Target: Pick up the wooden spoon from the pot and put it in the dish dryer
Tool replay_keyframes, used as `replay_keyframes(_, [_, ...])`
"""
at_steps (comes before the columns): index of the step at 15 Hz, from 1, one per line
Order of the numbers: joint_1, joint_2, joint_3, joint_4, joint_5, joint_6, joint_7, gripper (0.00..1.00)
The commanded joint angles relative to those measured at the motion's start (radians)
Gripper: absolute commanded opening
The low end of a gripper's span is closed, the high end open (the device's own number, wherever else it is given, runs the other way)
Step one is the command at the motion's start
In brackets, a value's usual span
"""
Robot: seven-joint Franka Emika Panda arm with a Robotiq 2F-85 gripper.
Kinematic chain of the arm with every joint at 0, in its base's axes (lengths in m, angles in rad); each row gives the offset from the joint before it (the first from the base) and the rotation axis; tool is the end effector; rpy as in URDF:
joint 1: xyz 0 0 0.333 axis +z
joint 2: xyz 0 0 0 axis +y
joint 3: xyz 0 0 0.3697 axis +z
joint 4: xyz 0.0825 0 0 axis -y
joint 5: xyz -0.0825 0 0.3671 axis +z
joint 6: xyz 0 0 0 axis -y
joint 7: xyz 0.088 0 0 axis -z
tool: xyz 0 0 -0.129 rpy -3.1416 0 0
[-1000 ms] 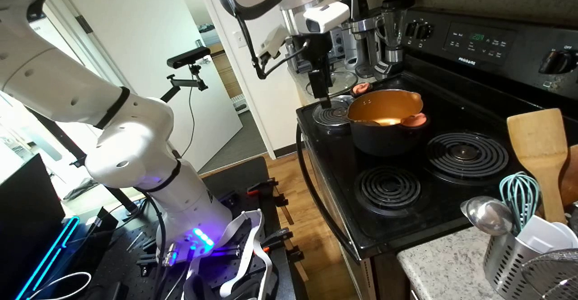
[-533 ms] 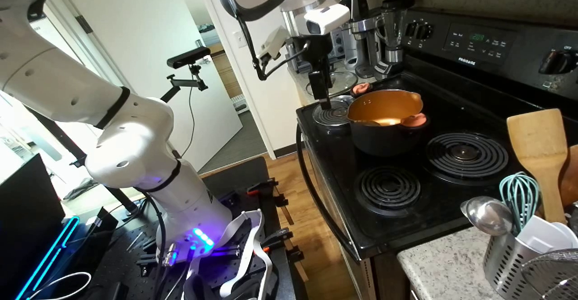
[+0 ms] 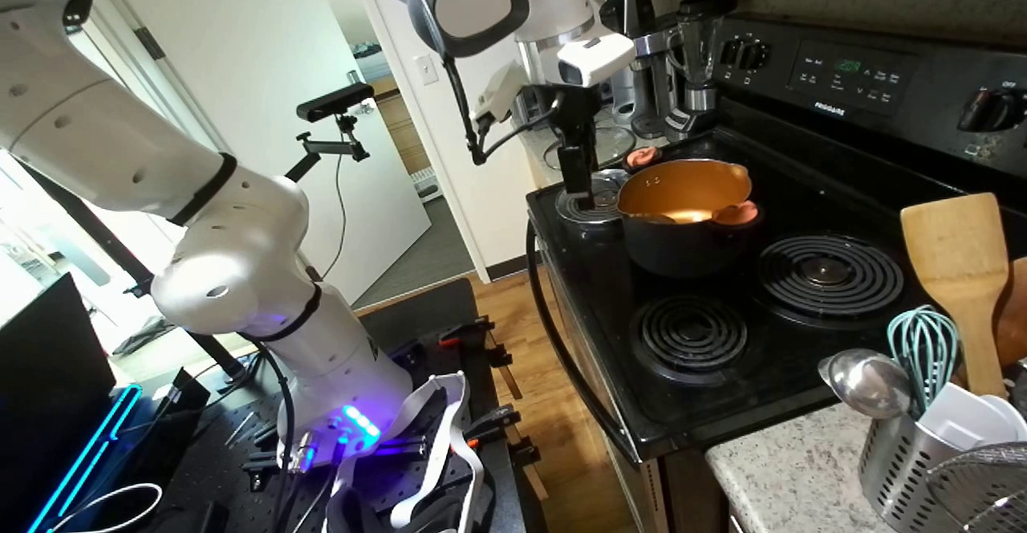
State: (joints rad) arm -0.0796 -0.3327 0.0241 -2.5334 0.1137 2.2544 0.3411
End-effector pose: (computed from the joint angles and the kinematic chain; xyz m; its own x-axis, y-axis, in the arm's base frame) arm 0.3971 -0.0167 0.4359 0.8922 -0.4511 0.0199 -0.4474 -0.8891 -0.0960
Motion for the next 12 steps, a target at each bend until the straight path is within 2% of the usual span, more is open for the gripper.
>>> replay_keyframes(1, [0.002, 0.069, -0.018, 0.012, 0.033, 0.075, 0.001, 1.0])
replay_keyframes(9, [0.006, 0.179, -0.05, 0.016, 0.056, 0.21, -0.028, 1.0])
replay_keyframes(12, [0.018, 0.205, -0.061, 0.014, 0.099, 0.244, -0.087, 1.0])
